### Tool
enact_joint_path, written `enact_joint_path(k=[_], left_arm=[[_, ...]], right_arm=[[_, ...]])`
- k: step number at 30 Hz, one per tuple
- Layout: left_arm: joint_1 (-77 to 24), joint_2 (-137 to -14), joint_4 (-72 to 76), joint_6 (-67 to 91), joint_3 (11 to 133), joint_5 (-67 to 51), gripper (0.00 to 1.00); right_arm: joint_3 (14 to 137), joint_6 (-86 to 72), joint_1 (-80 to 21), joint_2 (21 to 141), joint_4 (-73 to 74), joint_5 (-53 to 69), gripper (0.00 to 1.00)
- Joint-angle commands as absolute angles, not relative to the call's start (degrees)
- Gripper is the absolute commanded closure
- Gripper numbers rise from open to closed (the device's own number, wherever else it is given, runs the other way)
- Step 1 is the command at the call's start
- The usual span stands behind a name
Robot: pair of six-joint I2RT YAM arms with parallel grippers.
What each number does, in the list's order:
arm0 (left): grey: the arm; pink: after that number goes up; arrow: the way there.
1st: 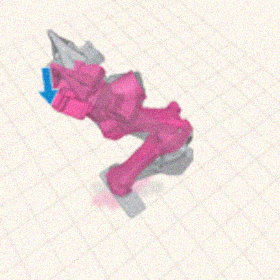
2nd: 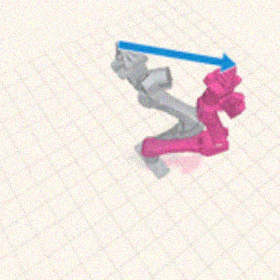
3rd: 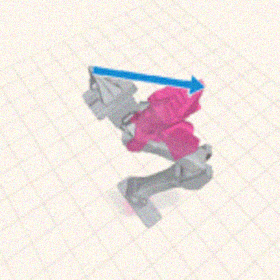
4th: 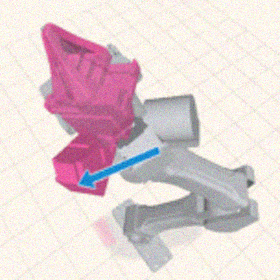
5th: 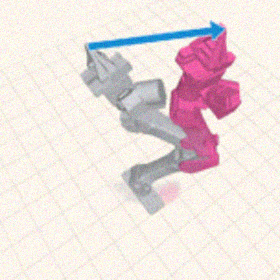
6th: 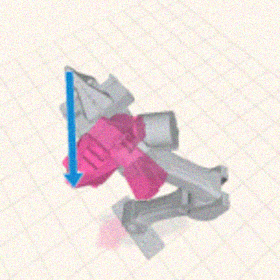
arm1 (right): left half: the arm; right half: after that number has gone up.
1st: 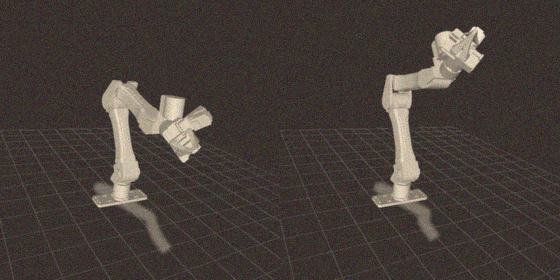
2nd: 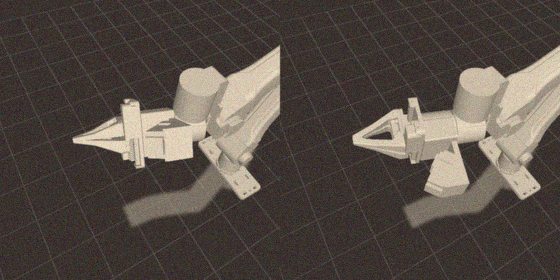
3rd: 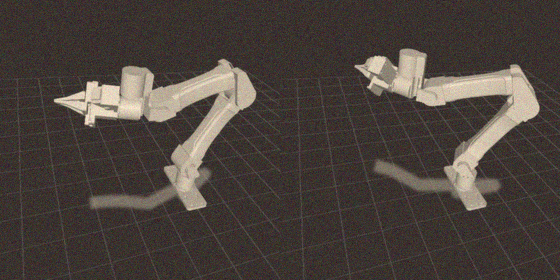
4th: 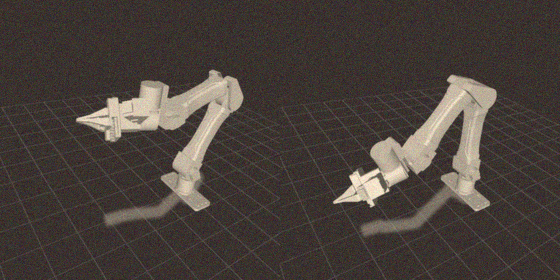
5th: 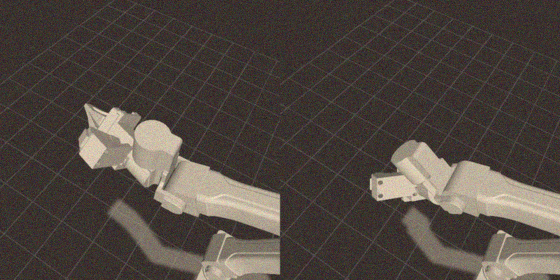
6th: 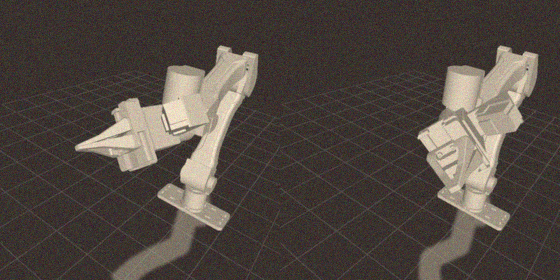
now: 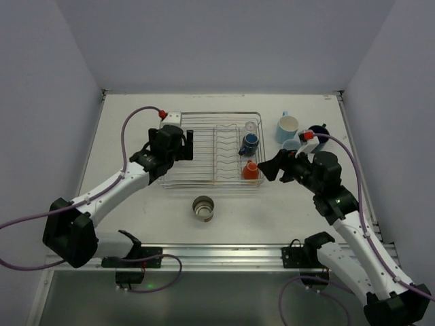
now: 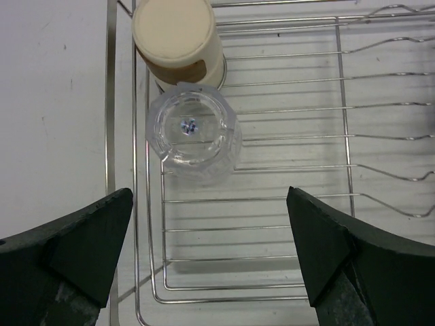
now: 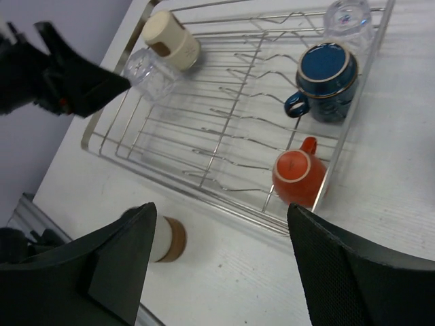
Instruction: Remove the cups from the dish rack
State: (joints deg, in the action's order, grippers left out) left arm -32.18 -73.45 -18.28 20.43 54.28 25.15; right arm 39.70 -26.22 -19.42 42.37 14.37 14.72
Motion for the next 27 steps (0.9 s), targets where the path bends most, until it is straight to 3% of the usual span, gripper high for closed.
enact_joint_path(k=[1, 14, 20, 23, 27], left_arm=[[-29.11, -77.07, -12.49, 21.62, 59.23, 29.54, 0.00], [-25.05, -91.58, -10.28, 19.95, 64.68, 24.18, 0.00], [-24.79, -93.78, -9.67, 20.04, 65.04, 23.56, 0.12], [-24.79, -94.22, -9.49, 20.74, 63.90, 22.85, 0.25], [-24.70, -92.90, -7.65, 21.62, 60.13, 22.59, 0.30]], right_arm=[[36.58, -28.74, -21.18, 40.43, 8.35, 21.96, 0.19], [32.70, -29.27, -23.20, 38.50, 5.81, 24.43, 0.21], [32.34, -29.97, -23.64, 38.85, 5.45, 24.08, 0.22], [33.22, -29.97, -23.73, 38.76, 6.15, 23.38, 0.22], [34.36, -30.50, -23.91, 38.85, 6.77, 23.55, 0.20]])
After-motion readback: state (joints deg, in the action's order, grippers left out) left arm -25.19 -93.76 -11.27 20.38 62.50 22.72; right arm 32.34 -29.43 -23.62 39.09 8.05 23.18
